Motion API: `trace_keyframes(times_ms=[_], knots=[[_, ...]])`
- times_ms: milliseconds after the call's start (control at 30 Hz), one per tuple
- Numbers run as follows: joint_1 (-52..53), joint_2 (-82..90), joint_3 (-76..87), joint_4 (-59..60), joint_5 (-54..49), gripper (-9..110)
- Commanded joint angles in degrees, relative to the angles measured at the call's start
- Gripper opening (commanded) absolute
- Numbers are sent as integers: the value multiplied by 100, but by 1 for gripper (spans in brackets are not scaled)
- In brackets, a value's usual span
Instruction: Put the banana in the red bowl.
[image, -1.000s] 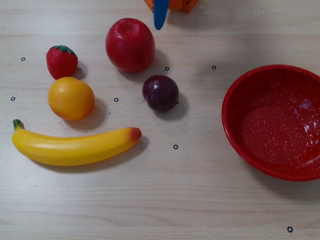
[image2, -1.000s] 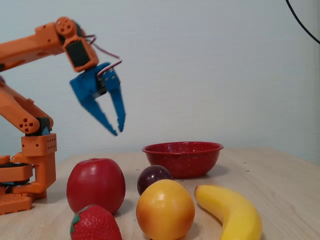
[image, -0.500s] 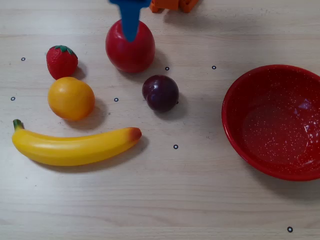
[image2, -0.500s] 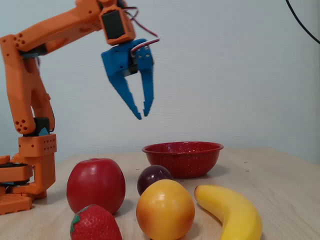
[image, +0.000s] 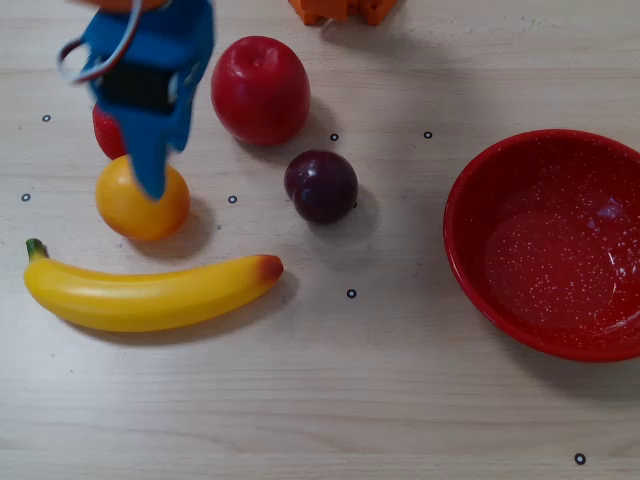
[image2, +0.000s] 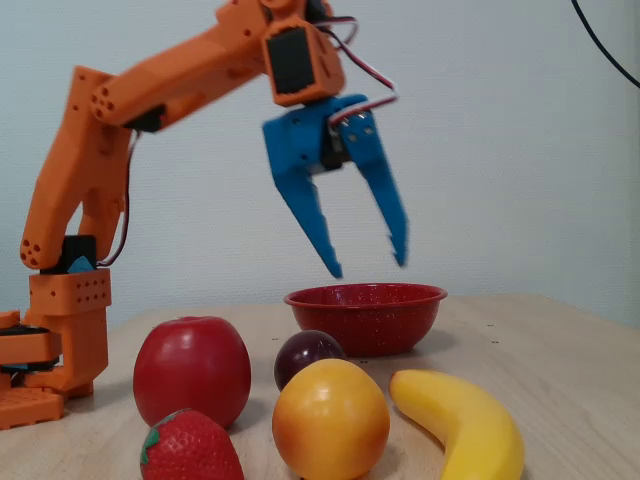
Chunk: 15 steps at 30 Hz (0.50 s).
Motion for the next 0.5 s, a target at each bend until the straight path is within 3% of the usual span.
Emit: trace_keyframes(times_ms=[0,267,467], knots=[[-149,44,-984,141,202,23],[-281,-1160,-2224,211,413,41],[-369,-1758,-2689,158,536,47]])
